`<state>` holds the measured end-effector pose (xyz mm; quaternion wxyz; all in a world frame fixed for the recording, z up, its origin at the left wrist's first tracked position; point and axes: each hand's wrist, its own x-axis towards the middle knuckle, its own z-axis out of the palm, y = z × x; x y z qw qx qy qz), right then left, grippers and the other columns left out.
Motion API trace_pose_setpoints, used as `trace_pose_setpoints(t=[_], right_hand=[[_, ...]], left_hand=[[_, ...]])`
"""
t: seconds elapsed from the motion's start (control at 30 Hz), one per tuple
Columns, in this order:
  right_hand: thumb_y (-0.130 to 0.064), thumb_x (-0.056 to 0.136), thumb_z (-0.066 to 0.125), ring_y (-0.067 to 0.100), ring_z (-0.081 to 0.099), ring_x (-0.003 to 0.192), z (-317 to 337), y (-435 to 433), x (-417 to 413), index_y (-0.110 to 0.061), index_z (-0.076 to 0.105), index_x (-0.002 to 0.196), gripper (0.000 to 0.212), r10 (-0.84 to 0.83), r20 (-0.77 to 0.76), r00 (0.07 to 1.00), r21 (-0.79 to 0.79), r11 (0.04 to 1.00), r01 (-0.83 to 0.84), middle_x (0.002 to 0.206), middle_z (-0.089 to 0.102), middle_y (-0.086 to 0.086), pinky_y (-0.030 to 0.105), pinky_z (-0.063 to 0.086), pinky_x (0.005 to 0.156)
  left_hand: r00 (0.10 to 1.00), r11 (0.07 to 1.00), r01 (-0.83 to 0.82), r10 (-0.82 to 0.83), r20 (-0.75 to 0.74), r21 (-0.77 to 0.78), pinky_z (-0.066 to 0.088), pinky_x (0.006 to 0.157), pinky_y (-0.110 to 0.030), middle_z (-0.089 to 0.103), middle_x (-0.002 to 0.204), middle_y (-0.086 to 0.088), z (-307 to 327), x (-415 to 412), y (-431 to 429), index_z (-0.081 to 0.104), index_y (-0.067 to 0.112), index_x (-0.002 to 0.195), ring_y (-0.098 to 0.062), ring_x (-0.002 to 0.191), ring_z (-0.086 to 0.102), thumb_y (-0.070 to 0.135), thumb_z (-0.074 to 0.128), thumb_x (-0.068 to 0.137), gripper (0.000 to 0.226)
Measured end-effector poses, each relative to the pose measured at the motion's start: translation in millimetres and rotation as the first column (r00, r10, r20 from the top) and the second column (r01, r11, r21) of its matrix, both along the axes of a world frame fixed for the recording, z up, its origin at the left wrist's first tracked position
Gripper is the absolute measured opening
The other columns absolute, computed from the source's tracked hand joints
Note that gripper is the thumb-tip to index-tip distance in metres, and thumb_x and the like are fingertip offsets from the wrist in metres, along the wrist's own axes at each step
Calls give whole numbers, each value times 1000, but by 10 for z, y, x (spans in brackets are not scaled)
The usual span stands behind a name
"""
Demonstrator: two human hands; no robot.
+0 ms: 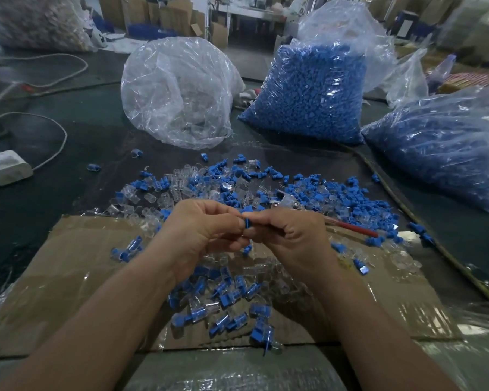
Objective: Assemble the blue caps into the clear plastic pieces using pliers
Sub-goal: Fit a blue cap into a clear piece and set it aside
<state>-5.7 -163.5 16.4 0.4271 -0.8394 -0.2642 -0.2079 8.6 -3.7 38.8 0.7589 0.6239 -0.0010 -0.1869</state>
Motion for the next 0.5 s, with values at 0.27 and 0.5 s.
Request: trace_pose_setpoints(t=[0.27, 0.5], right_hand=[[-52, 70, 66, 7, 51, 109, 246, -460, 47, -25, 51, 127, 65, -576, -235, 783, -356, 800, 482, 120, 56, -9, 22, 41, 90], [-50, 74, 67, 12, 44, 95, 275, -616, 36, -24, 44, 127, 64, -652, -450, 611, -714, 673, 193, 118, 52, -3, 30, 36, 82]], left_hand=[[996, 994, -89, 89, 8, -67, 51, 45, -18, 65, 54, -9, -32, 35, 16, 60, -4, 72, -18, 49, 64, 4, 66, 52, 23], [996, 994, -82, 85, 39, -67, 51, 46, -18, 65, 56, -8, -41, 46, 27, 60, -4, 74, -18, 51, 65, 5, 67, 53, 24]])
